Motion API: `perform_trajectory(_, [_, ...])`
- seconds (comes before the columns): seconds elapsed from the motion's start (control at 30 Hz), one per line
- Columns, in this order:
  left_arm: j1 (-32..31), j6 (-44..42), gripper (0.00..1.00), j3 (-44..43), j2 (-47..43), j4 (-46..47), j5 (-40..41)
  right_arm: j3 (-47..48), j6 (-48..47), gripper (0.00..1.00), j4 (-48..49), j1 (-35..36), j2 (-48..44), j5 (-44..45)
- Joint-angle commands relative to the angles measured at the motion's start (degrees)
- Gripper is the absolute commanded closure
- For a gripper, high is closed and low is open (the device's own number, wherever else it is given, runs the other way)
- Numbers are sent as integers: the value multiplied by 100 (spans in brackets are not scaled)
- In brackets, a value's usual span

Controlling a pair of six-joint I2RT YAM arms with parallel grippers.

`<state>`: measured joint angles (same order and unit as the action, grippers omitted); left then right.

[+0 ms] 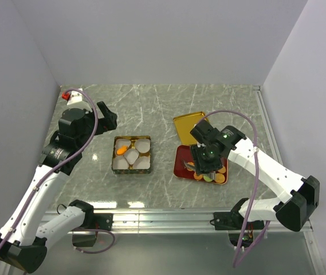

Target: Pack the cookies

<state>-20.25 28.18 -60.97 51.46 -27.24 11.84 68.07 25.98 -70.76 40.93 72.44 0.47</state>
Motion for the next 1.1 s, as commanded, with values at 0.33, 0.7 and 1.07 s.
perform_trajectory(0.33, [-23,-6,1,68,-154,79,38,-101,118,44,159,-15,332,-29])
perform_trajectory(0.7, [-23,-6,1,155,-189,123,64,-128,206,47,-87,-14,183,-214])
perform_trajectory(1.07, [-23,3,0,208,-207,149,56,-356,259,47,-254,-6,-37,-337])
